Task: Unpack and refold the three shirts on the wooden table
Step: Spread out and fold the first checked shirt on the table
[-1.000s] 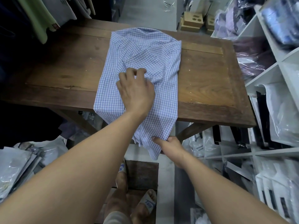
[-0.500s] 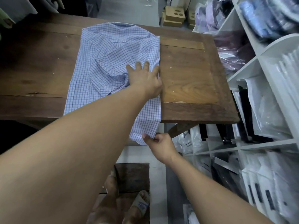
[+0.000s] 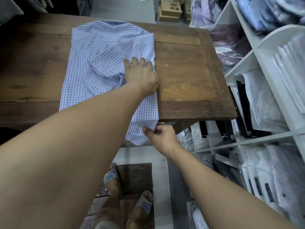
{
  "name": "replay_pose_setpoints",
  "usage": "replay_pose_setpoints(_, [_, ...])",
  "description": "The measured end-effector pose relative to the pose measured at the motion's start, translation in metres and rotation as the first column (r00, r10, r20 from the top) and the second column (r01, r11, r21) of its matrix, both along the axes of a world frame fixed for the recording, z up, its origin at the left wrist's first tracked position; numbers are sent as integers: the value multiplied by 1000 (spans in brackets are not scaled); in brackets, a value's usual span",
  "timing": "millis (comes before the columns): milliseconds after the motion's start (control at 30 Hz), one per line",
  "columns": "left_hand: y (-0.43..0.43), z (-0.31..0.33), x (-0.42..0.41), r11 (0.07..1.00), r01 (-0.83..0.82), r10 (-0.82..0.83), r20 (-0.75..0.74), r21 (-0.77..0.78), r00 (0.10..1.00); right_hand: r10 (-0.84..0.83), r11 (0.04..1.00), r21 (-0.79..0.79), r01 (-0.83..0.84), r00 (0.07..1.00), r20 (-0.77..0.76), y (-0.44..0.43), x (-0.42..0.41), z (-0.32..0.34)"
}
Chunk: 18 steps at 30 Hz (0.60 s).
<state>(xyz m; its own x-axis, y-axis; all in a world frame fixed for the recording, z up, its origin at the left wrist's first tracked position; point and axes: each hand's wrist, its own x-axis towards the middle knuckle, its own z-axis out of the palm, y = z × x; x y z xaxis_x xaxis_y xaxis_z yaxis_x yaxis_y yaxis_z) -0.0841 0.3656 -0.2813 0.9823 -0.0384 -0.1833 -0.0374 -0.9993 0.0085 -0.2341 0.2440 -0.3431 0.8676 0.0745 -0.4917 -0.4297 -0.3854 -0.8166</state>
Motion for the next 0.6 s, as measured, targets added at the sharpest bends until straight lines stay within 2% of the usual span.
replay_pose_setpoints(200, [1, 4, 6, 999, -11, 8, -86, -32, 996, 82, 992, -89, -87, 995, -60, -4, 3, -1])
replay_pose_setpoints(300, [1, 5, 4, 998, -32, 28, -72, -58, 997, 117, 985, -119, -127, 989, -92, -4, 5, 2])
replay_pose_setpoints(467, [3, 10, -23, 981, -28, 72, 228, -193, 971, 165, 981, -82, -176, 978, -125, -6, 5, -3])
replay_pose_setpoints(600, [23, 9, -60, 916, -49, 242, 452, -398, 859, 174, 982, -44, -185, 967, -183, -4, 0, -11])
